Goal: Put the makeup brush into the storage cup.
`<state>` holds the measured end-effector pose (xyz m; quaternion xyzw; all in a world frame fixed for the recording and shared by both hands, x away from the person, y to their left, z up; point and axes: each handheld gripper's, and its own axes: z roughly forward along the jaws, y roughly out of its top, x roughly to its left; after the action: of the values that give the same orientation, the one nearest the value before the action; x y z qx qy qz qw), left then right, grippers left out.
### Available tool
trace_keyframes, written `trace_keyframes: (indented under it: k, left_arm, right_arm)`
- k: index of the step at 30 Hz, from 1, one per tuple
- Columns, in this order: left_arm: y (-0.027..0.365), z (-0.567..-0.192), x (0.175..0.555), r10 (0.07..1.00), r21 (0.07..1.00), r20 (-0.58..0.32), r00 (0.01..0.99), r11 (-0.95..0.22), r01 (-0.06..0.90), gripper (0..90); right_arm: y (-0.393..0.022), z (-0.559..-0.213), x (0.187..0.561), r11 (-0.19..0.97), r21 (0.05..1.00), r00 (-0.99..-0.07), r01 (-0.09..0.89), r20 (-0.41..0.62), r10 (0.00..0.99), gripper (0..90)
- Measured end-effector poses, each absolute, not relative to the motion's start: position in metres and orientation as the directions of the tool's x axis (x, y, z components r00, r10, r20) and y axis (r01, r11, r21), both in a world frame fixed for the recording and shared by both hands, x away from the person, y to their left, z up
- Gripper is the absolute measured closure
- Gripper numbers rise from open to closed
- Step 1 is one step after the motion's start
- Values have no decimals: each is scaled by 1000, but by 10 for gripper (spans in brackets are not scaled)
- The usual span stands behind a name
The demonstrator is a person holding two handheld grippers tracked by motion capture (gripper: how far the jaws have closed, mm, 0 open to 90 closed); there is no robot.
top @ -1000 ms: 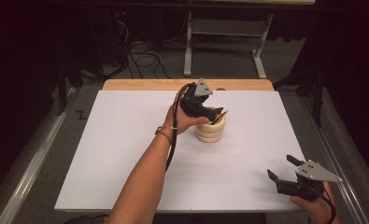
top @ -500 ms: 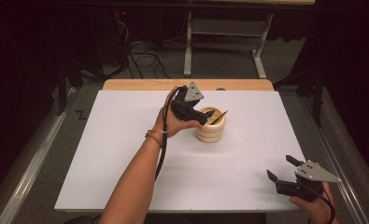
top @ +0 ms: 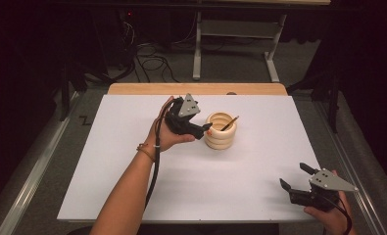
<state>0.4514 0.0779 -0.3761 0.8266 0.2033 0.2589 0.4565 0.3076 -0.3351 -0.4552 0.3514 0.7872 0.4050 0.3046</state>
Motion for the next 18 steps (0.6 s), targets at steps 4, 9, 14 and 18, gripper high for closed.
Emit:
trace_keyframes:
  k: [4,9,14,18]
  left_arm:
    - [86,-377,446,574,860,245,781,-501,98,167]
    - [95,-382,441,584,854,255,771,-510,104,170]
    - [101,-385,435,583,849,265,768,-518,100,171]
    - [105,-386,430,585,848,273,763,-521,96,170]
  right_arm:
    - [-335,-455,308,422,852,-566,308,-192,802,164]
    - [-335,-455,308,423,853,-565,306,-195,802,164]
    - [-335,-455,308,424,851,-564,310,-194,802,164]
    - [-335,-456,308,421,853,-565,307,-193,802,163]
